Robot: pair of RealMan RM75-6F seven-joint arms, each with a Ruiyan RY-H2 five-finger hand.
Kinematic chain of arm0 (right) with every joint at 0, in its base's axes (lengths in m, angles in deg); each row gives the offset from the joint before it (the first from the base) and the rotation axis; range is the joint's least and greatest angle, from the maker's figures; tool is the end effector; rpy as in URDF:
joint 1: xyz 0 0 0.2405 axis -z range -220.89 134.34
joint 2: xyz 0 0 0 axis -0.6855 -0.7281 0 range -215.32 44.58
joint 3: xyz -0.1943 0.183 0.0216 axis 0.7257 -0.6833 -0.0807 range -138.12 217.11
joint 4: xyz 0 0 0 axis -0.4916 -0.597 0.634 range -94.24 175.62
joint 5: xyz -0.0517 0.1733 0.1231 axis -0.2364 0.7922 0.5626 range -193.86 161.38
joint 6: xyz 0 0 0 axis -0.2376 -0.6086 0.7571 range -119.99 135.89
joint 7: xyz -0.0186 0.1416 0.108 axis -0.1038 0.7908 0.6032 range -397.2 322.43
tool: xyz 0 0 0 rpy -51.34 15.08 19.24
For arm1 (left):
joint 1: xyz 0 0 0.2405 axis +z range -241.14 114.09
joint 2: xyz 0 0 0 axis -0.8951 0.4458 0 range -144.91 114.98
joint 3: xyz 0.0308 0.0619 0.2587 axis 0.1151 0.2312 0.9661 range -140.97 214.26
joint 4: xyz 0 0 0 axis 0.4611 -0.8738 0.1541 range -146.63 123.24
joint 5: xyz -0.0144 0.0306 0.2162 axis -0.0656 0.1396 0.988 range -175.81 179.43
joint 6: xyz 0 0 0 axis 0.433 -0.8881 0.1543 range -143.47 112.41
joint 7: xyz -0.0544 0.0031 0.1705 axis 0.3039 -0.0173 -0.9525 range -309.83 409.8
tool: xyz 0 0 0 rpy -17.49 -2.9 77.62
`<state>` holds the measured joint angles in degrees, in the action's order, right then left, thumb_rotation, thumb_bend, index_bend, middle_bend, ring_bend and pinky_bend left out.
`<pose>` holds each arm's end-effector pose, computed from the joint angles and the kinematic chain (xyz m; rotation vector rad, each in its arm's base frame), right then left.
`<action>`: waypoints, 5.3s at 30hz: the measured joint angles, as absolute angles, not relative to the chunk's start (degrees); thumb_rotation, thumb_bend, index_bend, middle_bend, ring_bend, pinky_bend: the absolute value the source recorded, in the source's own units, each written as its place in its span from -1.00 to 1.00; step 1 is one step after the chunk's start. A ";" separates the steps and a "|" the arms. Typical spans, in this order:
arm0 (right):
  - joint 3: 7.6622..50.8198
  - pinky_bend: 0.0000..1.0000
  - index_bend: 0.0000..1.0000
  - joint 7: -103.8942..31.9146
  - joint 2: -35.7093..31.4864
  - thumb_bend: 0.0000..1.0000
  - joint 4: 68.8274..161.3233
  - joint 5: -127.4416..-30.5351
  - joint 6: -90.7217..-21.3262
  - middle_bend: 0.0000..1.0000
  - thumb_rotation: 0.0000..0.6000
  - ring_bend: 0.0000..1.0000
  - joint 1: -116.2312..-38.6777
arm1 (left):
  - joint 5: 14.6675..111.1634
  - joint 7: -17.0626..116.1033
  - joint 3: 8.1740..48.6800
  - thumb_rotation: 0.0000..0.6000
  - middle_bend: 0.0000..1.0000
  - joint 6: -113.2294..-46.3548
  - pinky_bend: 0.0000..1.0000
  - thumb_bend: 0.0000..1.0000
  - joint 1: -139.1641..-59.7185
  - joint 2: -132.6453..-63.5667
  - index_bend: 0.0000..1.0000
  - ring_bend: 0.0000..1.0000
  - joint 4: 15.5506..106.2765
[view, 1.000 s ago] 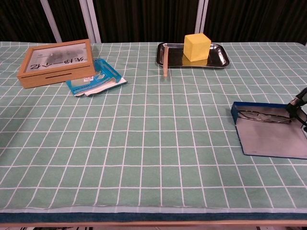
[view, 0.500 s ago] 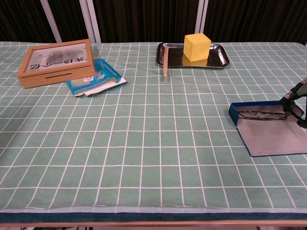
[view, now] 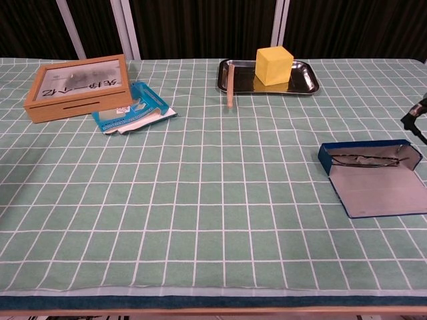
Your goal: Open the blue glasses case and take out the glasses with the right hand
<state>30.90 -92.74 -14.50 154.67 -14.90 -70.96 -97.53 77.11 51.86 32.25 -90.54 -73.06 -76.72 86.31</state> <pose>-0.2036 -0.3534 0.0637 1.4667 -1.1244 0.1339 -0.3263 0.2449 0.1456 -1.3296 -1.1231 -0.8644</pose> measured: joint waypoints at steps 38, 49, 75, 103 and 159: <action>32.20 1.00 -0.28 -78.44 -9.44 -0.09 136.32 -31.85 -51.23 0.75 1.00 0.89 -93.29 | 78.20 50.56 31.99 1.00 -1.00 -92.11 -1.00 -0.95 -73.03 -78.17 -1.00 -1.00 84.59; 31.78 1.00 -0.23 -77.51 -8.12 0.04 134.30 -31.06 -50.53 0.75 1.00 0.89 -93.41 | 78.16 50.21 31.96 1.00 -1.00 -92.11 -1.00 -0.95 -73.09 -78.40 -1.00 -1.00 84.39; 31.85 1.00 -0.21 -76.82 -6.75 0.04 132.15 -29.08 -49.67 0.75 1.00 0.89 -93.03 | 77.83 49.96 31.90 1.00 -1.00 -91.94 -1.00 -0.95 -73.11 -78.41 -1.00 -1.00 84.47; 31.30 1.00 -0.18 -77.28 -6.06 0.07 132.10 -27.89 -50.11 0.75 1.00 0.89 -93.28 | 77.63 50.16 31.81 1.00 -1.00 -92.01 -1.00 -0.95 -73.01 -78.29 -1.00 -1.00 84.70; 27.30 1.00 -0.02 -63.54 -1.47 0.04 130.60 -45.87 -55.94 0.75 1.00 0.88 -88.59 | 77.42 50.18 31.74 1.00 -1.00 -91.99 -1.00 -0.95 -72.93 -78.20 -1.00 -1.00 84.96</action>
